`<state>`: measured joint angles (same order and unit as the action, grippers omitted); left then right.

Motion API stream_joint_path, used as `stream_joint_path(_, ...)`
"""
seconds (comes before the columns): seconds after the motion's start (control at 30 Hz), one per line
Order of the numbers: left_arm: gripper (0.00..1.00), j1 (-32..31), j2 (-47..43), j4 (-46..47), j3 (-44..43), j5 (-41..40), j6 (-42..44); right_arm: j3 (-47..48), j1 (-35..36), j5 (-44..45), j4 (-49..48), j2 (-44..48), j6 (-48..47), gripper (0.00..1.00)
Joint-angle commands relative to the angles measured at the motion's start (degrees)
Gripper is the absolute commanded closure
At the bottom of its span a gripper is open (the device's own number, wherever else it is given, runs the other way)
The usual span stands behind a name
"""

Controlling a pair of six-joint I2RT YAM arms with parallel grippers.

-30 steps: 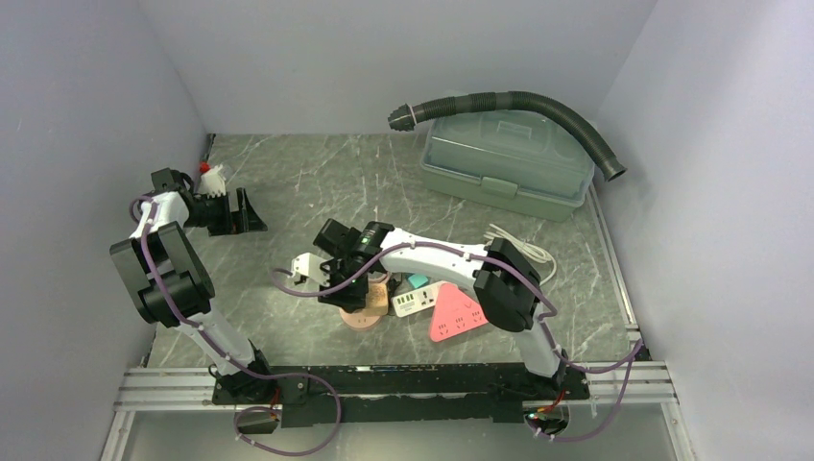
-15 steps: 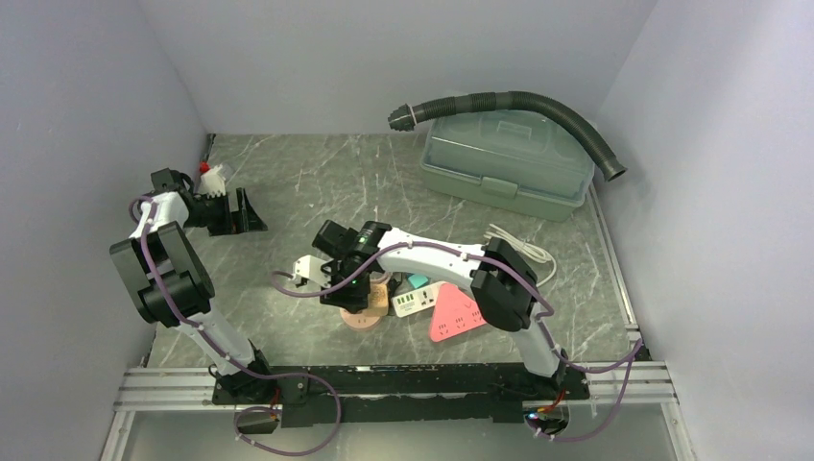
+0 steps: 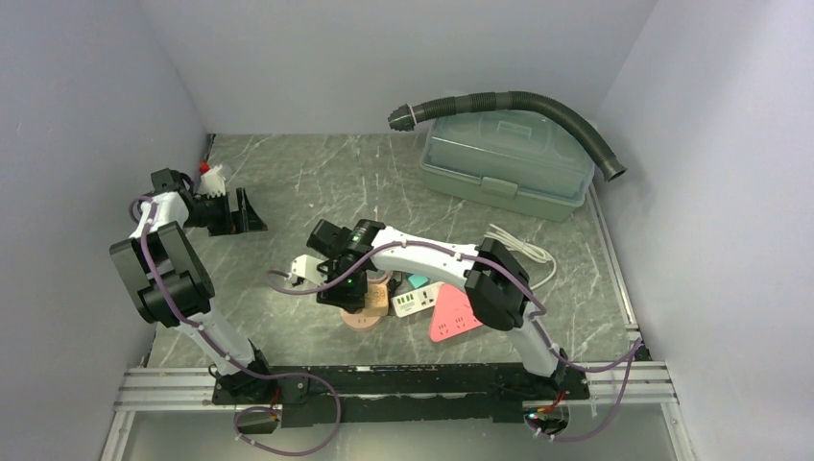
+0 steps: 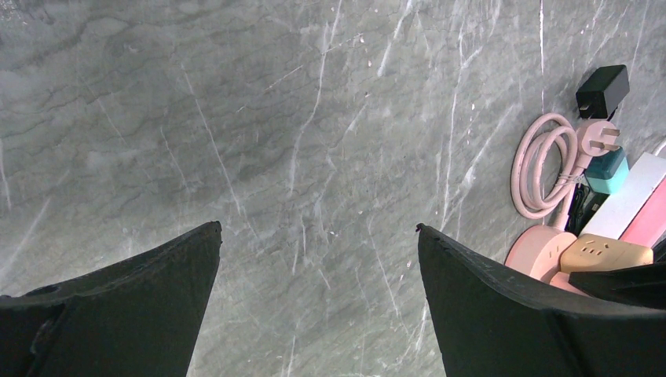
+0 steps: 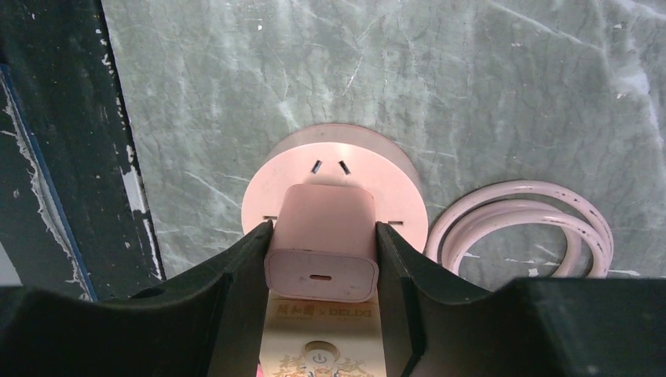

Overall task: Insert the plug
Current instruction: Insert the plug into the socket.

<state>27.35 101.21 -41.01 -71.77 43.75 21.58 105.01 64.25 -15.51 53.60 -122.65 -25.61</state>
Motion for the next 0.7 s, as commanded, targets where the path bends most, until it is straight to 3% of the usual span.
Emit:
stream_joint_path(0.0, 0.0, 0.4, 0.2, 0.1, -1.3, 2.0, 1.1, 1.1, 0.6, 0.1, 0.7, -1.5, 1.5, 1.0)
stream_joint_path(0.67, 0.0, 1.0, 0.7, 0.5, -1.9, 1.9, 0.4, -1.2, 1.0, -1.9, 0.1, -4.1, 2.1, 1.0)
